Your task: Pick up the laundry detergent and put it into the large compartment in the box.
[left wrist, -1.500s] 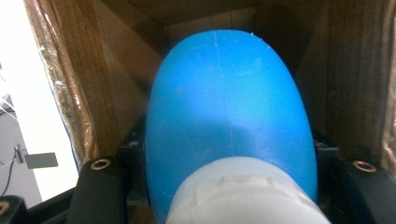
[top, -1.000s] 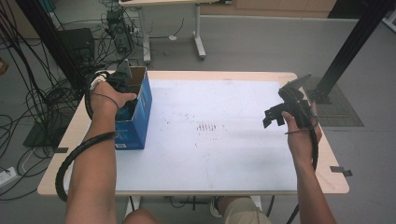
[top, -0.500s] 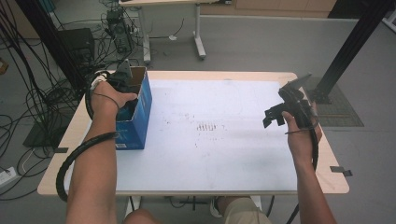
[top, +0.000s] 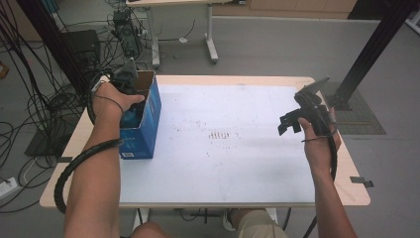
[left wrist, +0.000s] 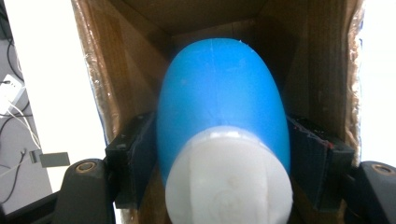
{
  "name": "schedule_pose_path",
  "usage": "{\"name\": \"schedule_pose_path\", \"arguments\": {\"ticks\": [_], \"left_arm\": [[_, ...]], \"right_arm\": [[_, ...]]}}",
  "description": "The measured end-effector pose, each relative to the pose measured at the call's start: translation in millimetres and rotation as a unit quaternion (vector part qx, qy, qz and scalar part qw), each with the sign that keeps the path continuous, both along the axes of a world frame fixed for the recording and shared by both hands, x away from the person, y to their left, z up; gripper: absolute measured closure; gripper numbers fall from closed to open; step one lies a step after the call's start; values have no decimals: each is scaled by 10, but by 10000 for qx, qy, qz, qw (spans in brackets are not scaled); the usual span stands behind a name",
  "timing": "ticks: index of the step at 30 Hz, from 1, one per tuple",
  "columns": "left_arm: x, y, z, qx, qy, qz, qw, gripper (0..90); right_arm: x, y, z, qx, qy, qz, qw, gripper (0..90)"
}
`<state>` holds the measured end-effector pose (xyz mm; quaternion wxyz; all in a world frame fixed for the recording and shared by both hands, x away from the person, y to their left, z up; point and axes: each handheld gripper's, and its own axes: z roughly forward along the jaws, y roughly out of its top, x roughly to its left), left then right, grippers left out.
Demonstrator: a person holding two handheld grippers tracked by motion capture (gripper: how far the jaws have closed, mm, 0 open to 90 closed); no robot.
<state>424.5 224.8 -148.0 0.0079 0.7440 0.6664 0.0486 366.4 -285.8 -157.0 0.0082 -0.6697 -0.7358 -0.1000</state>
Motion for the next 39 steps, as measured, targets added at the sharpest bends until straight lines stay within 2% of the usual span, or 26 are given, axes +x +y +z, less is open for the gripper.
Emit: {"name": "schedule_pose_path", "arguments": {"ticks": [6, 14, 17, 20, 24, 29, 32, 34, 39], "left_arm": [[-20, -14, 79, 30, -49, -11, 10000, 288], [-33, -31, 201, 42, -16, -63, 10000, 267], [-30, -23, 258, 48, 54, -101, 9999, 244], [-72, 1, 333, 61, 0, -120, 9999, 230], [-113, 67, 460, -88, -32, -199, 9998, 208], [-166, 71, 643, -226, -186, -433, 9986, 196], [-181, -7, 743, -231, -244, -718, 9968, 195], [-190, -80, 806, -220, -296, -962, 9947, 191], [-193, -261, 916, -297, -374, -1546, 9868, 187]], "right_arm": [[4, 7, 1, 6, -14, 10, 10000, 57], [9, 20, 0, 27, -24, 50, 10000, 57], [14, 19, -2, 28, -21, 45, 10000, 57], [27, 22, -9, 24, -1, 66, 10000, 57], [42, 41, -13, 16, 7, 74, 10000, 57], [67, 94, -14, -10, 28, 126, 9999, 57], [77, 120, -11, -31, 31, 146, 9999, 57], [85, 131, -5, -42, 29, 162, 9999, 57], [112, 165, 15, -59, 31, 185, 9998, 57]]}}
